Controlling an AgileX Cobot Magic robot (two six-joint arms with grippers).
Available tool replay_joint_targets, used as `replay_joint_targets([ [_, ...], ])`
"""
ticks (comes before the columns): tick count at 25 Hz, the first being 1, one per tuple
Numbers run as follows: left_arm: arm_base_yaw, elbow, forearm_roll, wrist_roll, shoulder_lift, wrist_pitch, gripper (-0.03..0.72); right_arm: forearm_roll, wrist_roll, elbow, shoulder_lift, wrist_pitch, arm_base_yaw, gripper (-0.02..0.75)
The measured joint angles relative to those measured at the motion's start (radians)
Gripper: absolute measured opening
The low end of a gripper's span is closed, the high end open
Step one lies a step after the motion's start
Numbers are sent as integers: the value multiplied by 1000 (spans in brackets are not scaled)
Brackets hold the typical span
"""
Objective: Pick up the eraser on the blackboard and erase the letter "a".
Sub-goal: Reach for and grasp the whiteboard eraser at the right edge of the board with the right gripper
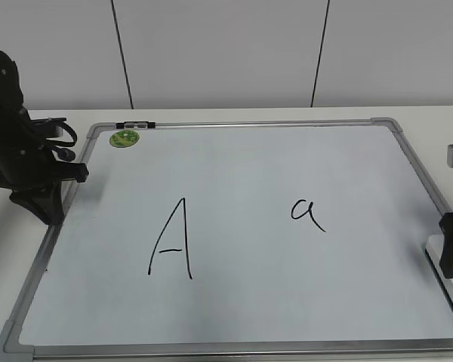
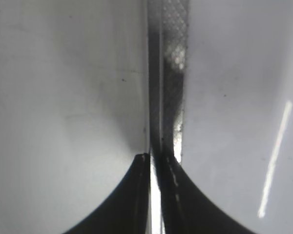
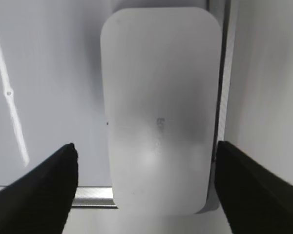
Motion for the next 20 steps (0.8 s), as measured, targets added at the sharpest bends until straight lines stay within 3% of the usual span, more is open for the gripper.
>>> replay_joint_targets([
  [20, 0, 0, 0, 0, 0, 0, 41, -31, 18, -14, 125, -58, -4, 649],
])
